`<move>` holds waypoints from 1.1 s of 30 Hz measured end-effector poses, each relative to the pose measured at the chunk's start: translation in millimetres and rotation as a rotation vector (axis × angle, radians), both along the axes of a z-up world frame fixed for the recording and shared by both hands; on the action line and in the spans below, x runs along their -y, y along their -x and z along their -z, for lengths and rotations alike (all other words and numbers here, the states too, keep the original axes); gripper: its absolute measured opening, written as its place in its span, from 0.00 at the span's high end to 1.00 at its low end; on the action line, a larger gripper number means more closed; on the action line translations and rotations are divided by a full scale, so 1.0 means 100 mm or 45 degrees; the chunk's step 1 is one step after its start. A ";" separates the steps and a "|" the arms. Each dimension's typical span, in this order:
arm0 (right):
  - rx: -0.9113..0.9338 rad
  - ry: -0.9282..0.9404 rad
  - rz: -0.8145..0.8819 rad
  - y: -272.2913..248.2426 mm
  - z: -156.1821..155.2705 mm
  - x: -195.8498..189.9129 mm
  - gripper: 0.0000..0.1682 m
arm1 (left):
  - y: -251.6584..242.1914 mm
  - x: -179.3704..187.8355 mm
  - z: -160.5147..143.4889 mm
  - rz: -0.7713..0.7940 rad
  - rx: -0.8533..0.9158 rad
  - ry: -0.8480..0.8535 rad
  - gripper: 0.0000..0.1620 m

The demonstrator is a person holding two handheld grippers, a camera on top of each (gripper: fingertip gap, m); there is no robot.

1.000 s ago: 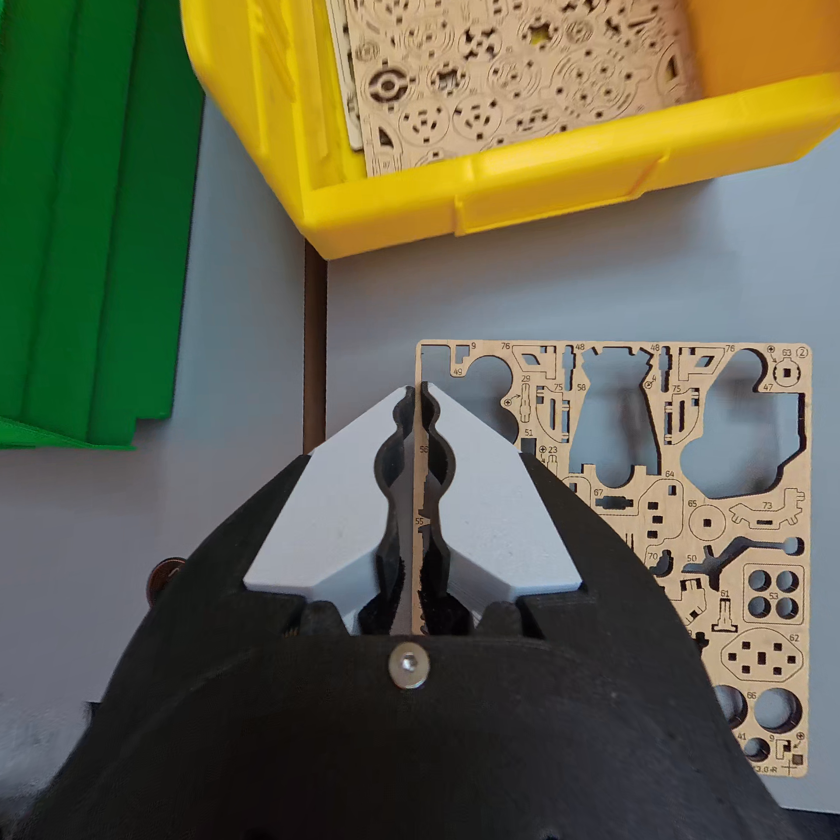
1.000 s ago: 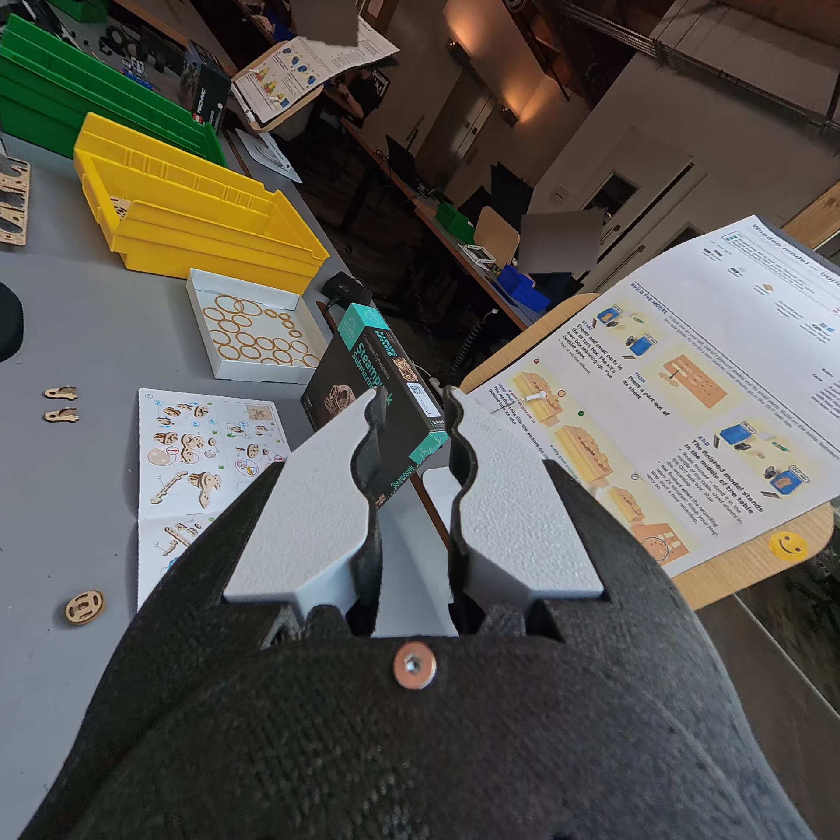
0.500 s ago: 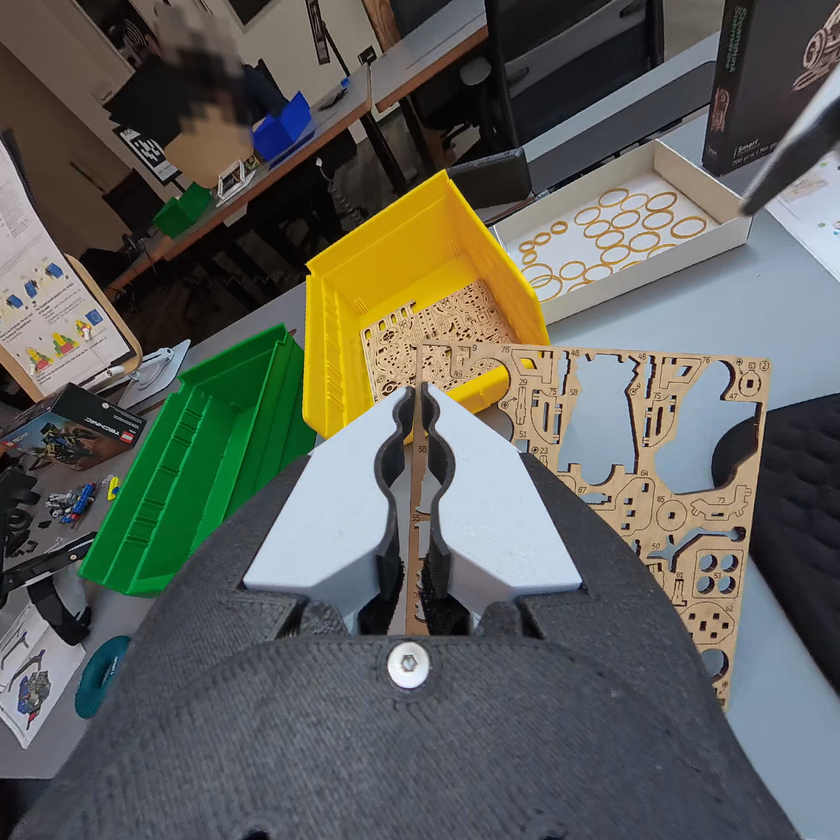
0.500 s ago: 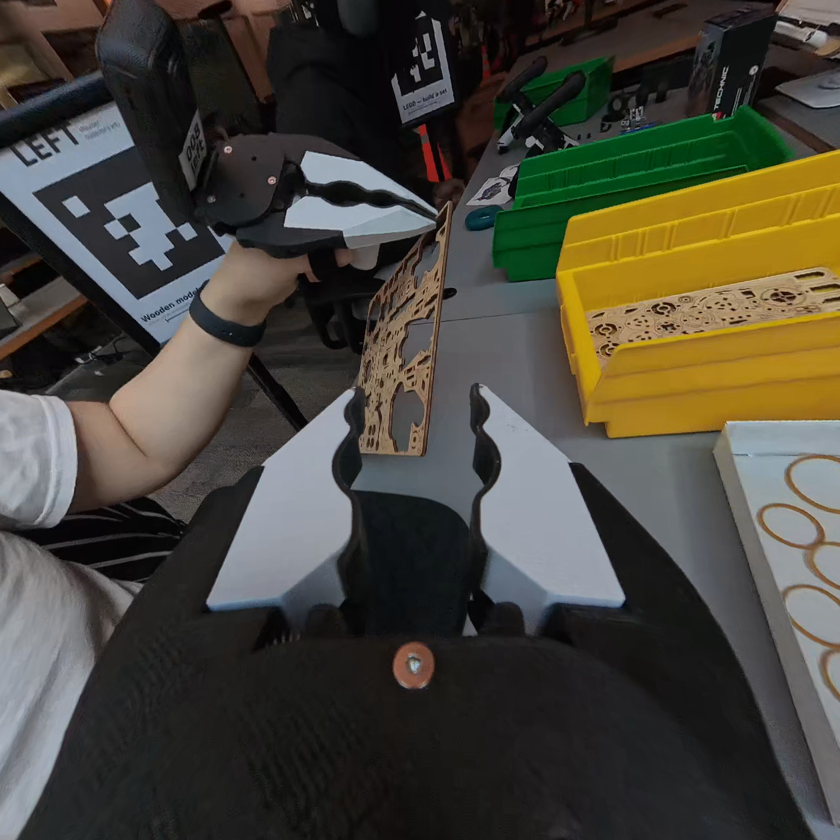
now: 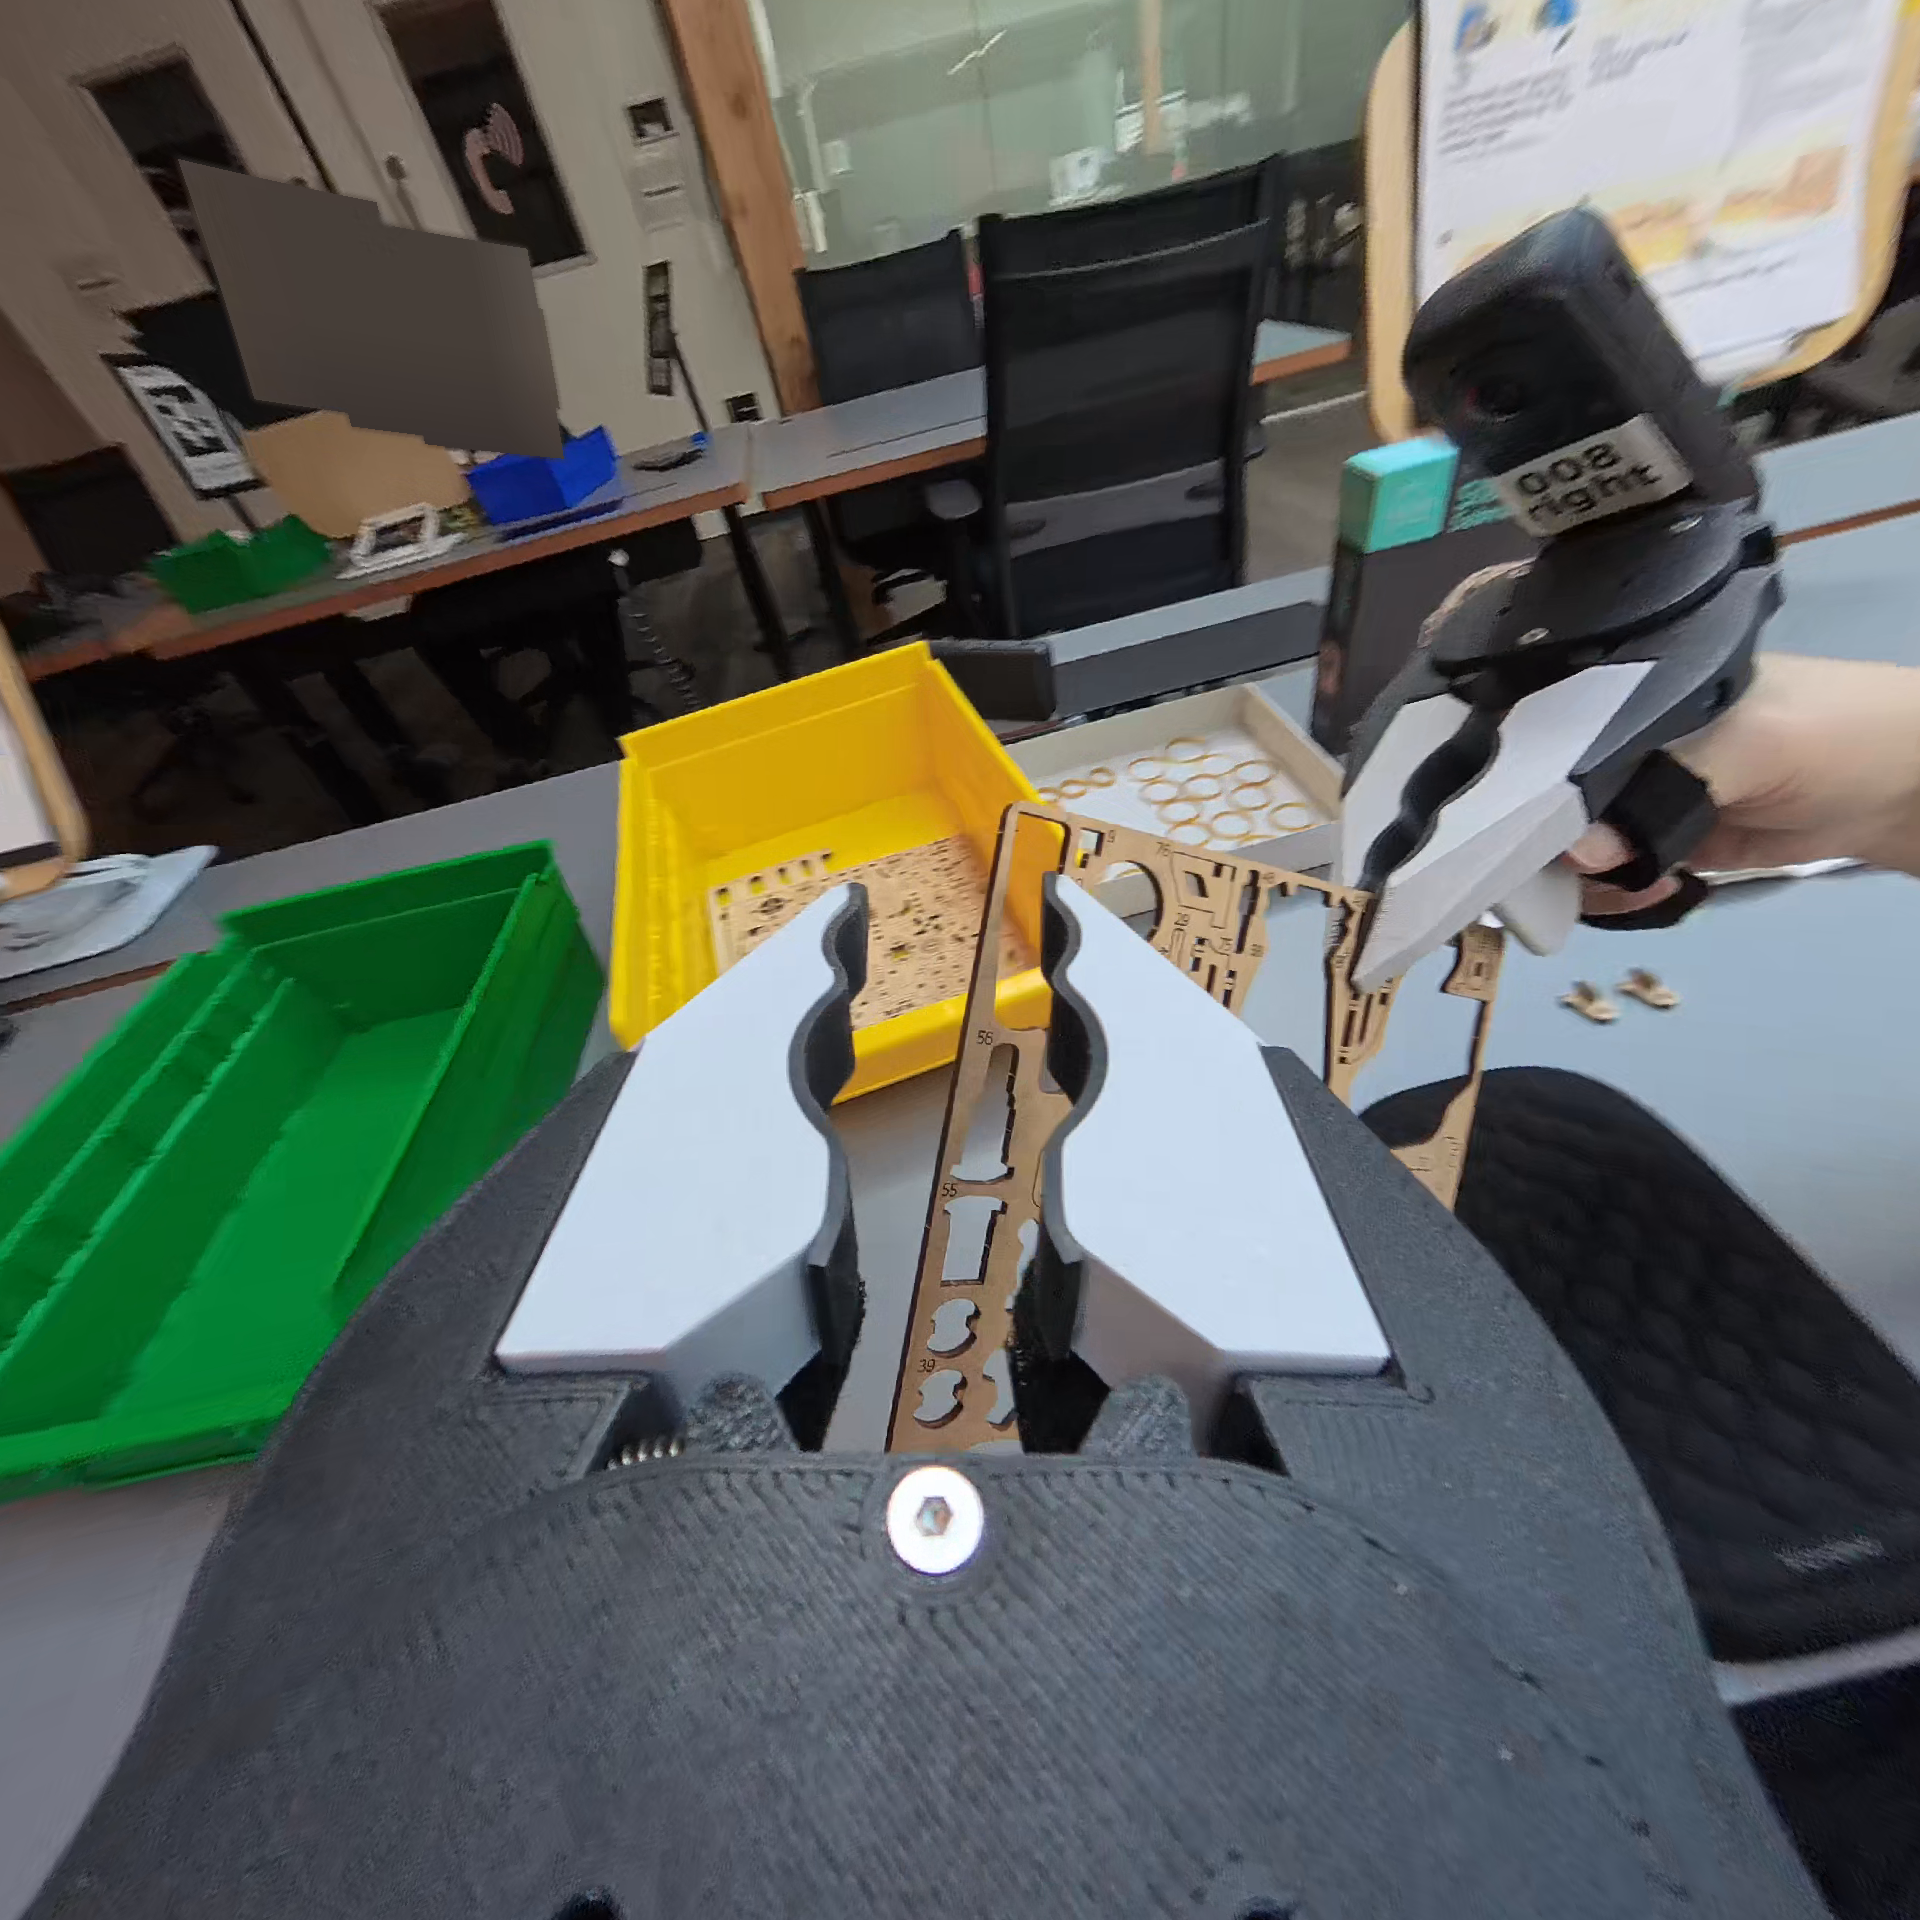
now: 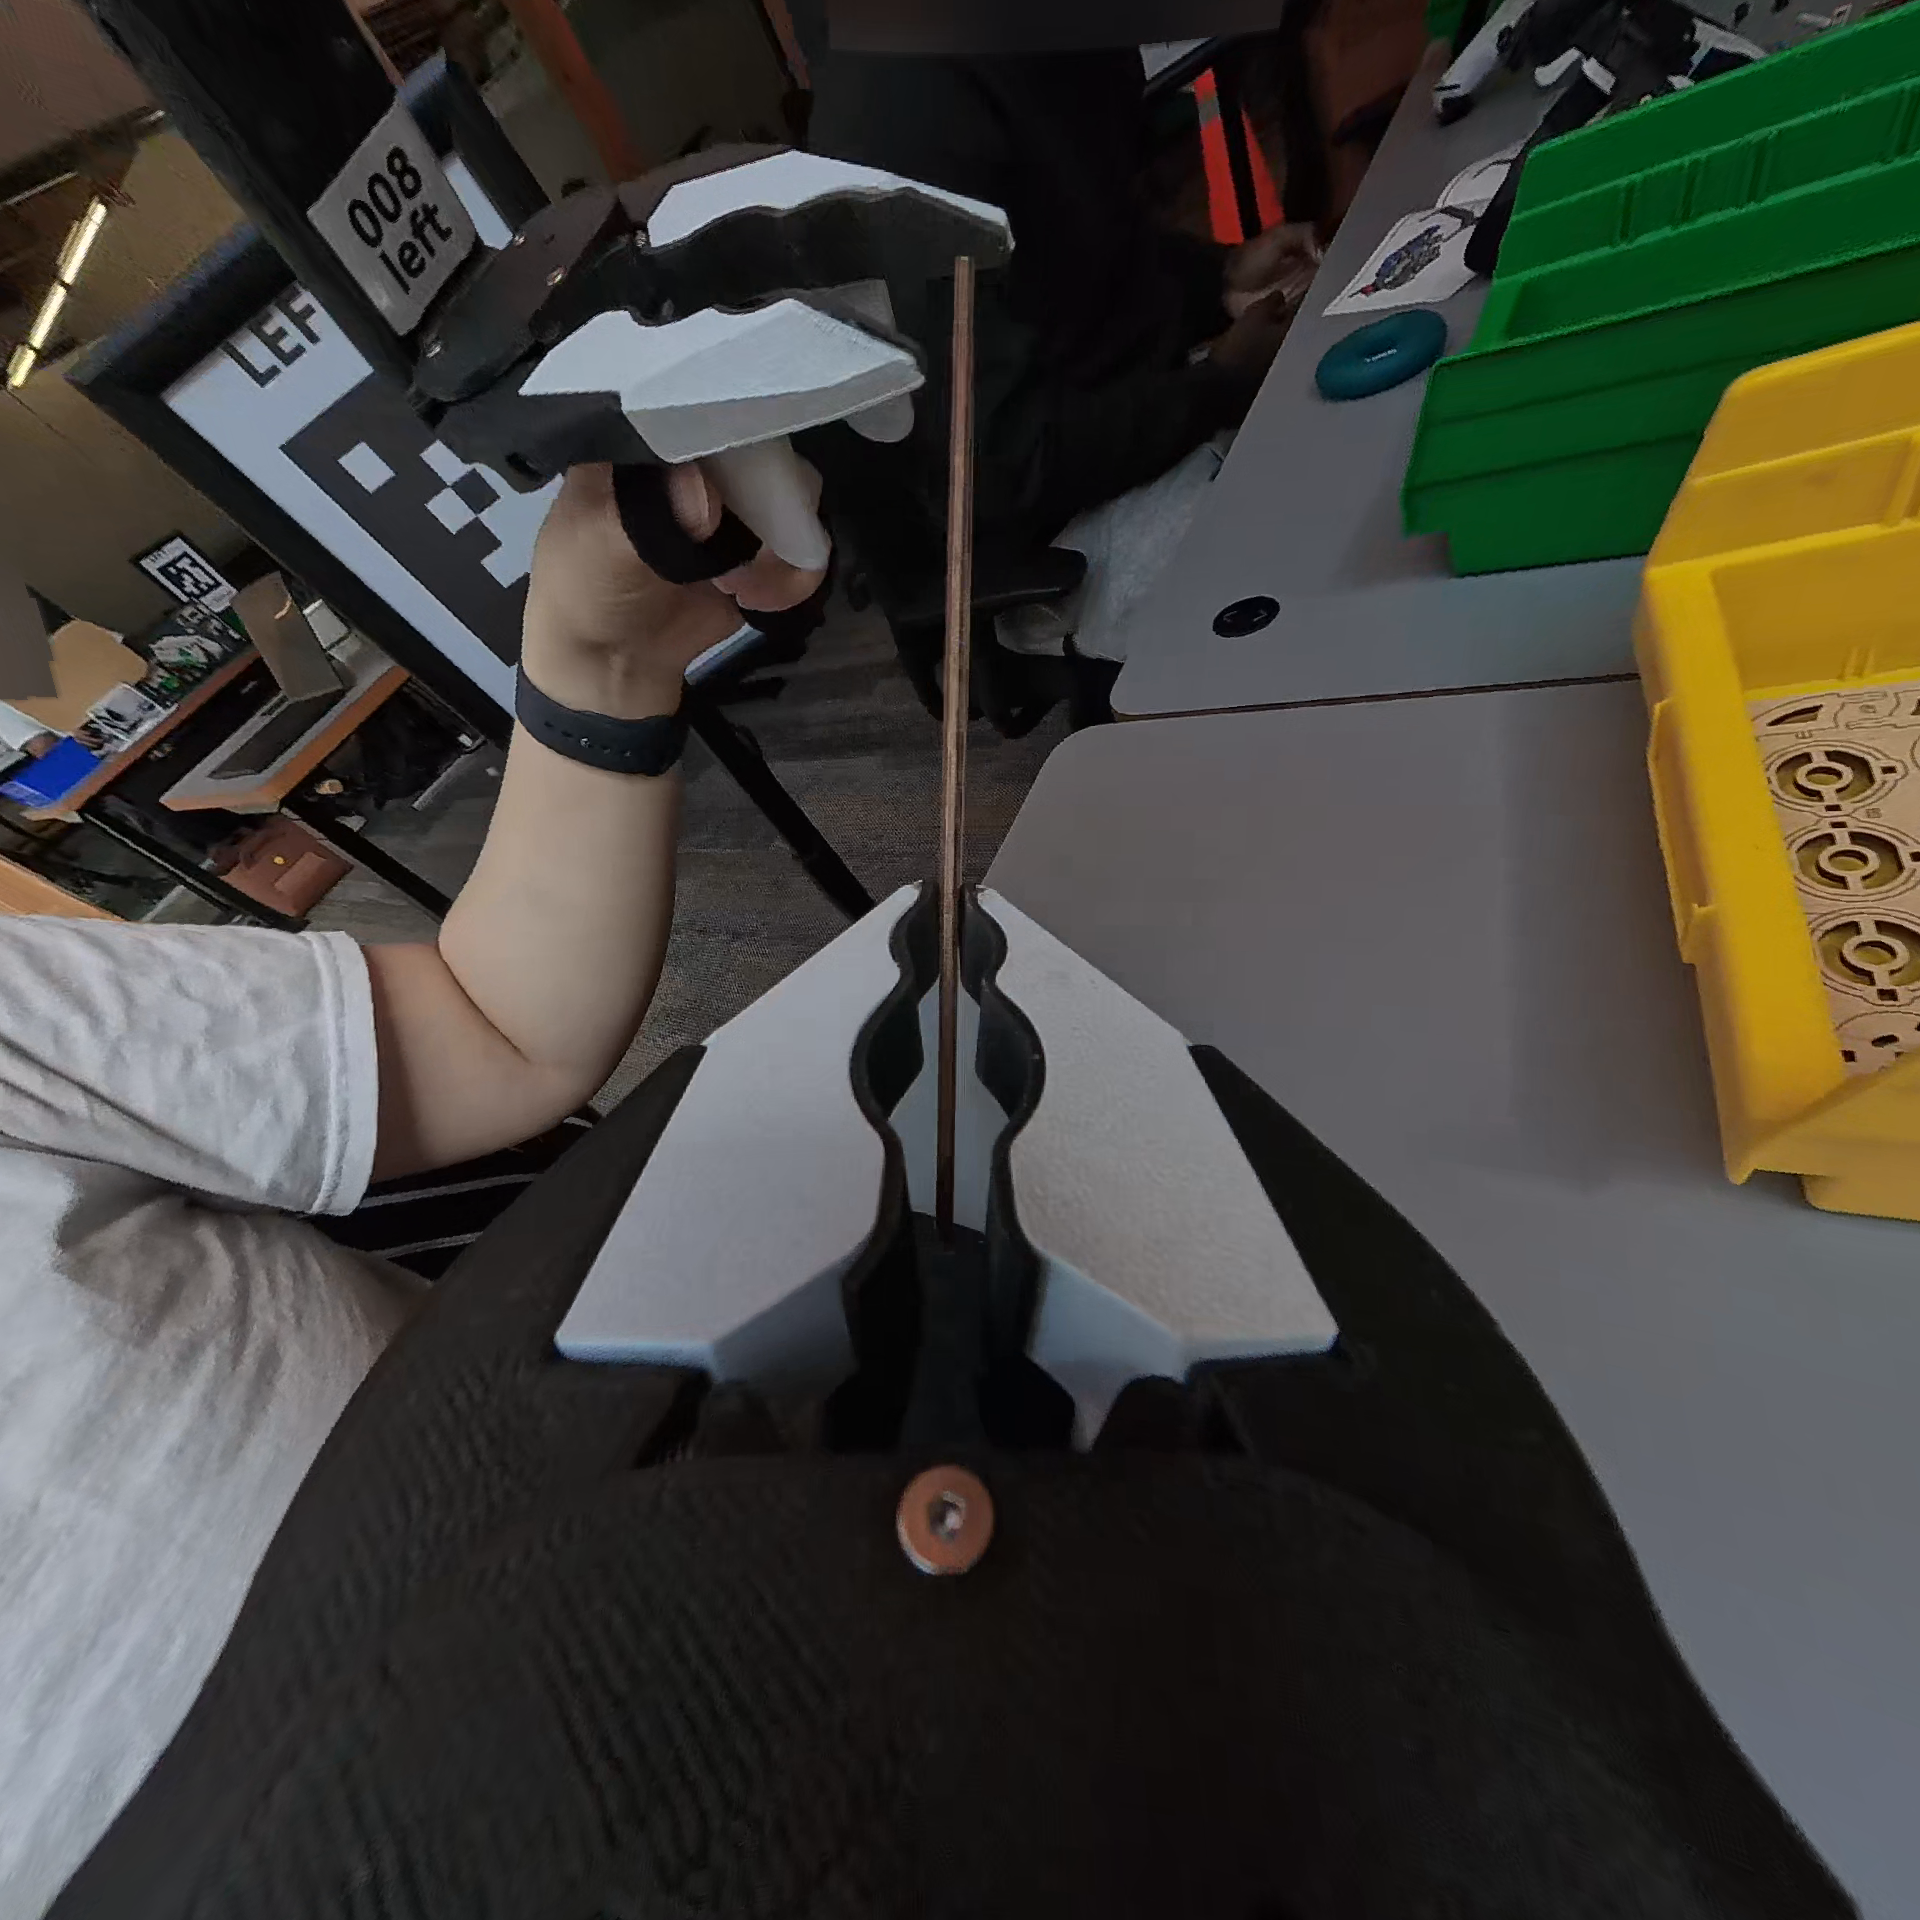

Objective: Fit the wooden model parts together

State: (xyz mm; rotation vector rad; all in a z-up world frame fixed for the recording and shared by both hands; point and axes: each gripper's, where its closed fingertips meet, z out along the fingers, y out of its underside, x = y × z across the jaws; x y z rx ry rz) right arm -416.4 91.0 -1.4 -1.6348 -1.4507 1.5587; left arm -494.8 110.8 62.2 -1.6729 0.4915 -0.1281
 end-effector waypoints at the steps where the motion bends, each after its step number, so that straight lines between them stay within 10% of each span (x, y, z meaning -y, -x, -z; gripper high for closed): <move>1: -0.008 -0.026 -0.002 -0.05 -0.06 0.03 0.98 | -0.04 0.05 -0.04 0.070 0.072 0.032 0.77; 5: -0.069 -0.061 -0.021 -0.29 -0.30 0.16 0.99 | -0.41 0.24 0.07 0.425 0.199 0.307 0.70; 11: 0.038 -0.234 -0.074 -0.71 -0.46 0.23 0.98 | -0.92 0.49 0.32 0.812 0.129 0.543 0.86; 21: 0.065 -0.203 0.197 -1.97 -0.88 -0.11 0.97 | -2.22 0.34 0.18 1.225 0.307 0.508 0.99; 26: -0.204 -0.256 0.570 -2.86 -1.12 -0.37 0.72 | -2.71 0.13 0.06 1.329 0.538 0.570 1.00; 33: -0.393 -0.049 0.810 -3.63 -0.38 -0.22 0.68 | -3.28 -0.10 0.06 1.400 0.788 0.705 1.00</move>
